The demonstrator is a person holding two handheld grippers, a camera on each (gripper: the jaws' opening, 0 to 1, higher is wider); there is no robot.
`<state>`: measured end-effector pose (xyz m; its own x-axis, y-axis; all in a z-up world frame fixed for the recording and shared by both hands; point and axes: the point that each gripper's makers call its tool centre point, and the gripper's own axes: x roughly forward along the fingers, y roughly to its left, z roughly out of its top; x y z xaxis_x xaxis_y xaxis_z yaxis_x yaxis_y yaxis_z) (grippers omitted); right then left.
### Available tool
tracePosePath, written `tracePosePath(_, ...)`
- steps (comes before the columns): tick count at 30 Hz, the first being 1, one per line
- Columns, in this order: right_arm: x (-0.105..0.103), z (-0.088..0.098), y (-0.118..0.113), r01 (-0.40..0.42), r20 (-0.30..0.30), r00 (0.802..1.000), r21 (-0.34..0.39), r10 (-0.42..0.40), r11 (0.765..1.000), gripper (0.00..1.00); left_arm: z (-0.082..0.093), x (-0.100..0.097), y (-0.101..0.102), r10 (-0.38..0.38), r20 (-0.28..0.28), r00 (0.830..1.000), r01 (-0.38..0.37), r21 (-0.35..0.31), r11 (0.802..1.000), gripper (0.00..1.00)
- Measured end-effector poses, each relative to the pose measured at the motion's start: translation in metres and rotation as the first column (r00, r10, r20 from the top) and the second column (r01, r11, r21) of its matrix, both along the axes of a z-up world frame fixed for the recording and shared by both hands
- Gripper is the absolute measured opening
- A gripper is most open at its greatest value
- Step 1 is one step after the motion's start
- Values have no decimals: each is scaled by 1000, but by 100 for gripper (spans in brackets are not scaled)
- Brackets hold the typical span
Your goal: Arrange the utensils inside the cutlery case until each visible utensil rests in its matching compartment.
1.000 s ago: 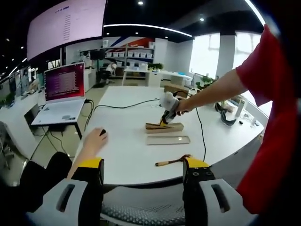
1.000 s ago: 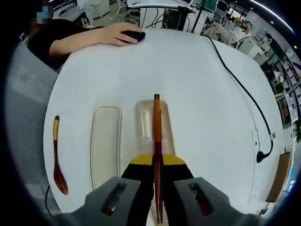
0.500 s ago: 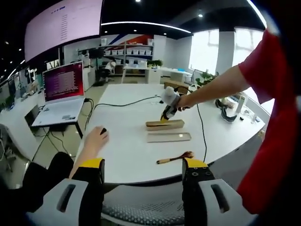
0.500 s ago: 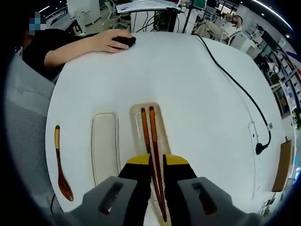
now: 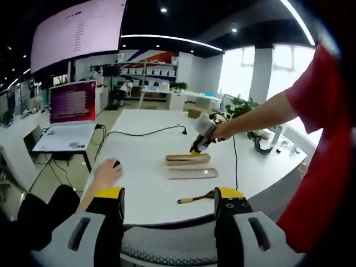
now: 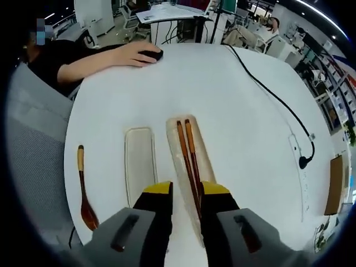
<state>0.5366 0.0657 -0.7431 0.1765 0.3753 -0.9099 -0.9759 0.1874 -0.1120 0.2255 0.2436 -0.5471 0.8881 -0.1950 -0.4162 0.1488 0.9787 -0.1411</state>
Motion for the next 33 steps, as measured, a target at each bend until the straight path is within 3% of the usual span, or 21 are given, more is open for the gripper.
tracePosePath(2, 1, 3, 0, -15, 5, 1000, 2, 15, 1000, 15, -2, 0, 3, 5, -8, 1000, -5, 12, 1000, 75)
tracePosePath(6, -9, 12, 2, -78, 5, 997, 2, 78, 997, 15, -2, -1, 8, -3, -2, 1000, 3, 28, 1000, 75)
tracePosePath(8, -20, 13, 1, -85, -25, 996, 9, 85, 996, 11, -3, -1, 12, -4, 1, 1000, 4, 27, 1000, 75)
tracePosePath(12, -30, -1, -11, -93, -41, 995, -33, 91, 995, 9, -8, -7, 25, 6, -15, 1000, -6, 35, 999, 67)
tracePosePath(16, -35, -6, -14, -95, -43, 995, -21, 94, 995, 10, -10, -12, 36, 32, -8, 999, -32, 12, 999, 74)
tracePosePath(17, -39, -7, -14, -89, -48, 995, -15, 88, 996, 10, -8, -14, 39, 47, 10, 999, -47, -8, 999, 76)
tracePosePath(18, -42, -9, -15, -87, -59, 995, -11, 86, 996, 10, 2, -11, 40, 66, 73, 995, -61, -69, 996, 79)
tracePosePath(19, -44, -10, -16, -86, -62, 994, -12, 85, 996, 11, 7, -11, 40, 77, 98, 992, -66, -116, 991, 82)
tracePosePath(21, -46, -11, -19, -79, -63, 995, -17, 78, 997, 13, 4, -14, 44, 89, 73, 993, -76, -154, 985, 86)
tracePosePath(24, -52, -9, -20, -63, -66, 996, -20, 62, 998, 16, -4, -16, 54, 102, 60, 993, -96, -92, 991, 84)
tracePosePath(27, -65, -4, -14, -67, -65, 996, 15, 68, 998, 18, -6, -17, 56, 104, 59, 993, -97, -100, 990, 83)
tracePosePath(30, -79, -6, -11, -110, -65, 992, 15, 111, 994, 19, -19, -20, 58, 89, 16, 996, -88, -52, 995, 80)
tracePosePath(33, -95, -12, -8, -148, -63, 987, 1, 148, 989, 21, -21, -22, 56, 74, 8, 997, -73, -76, 994, 81)
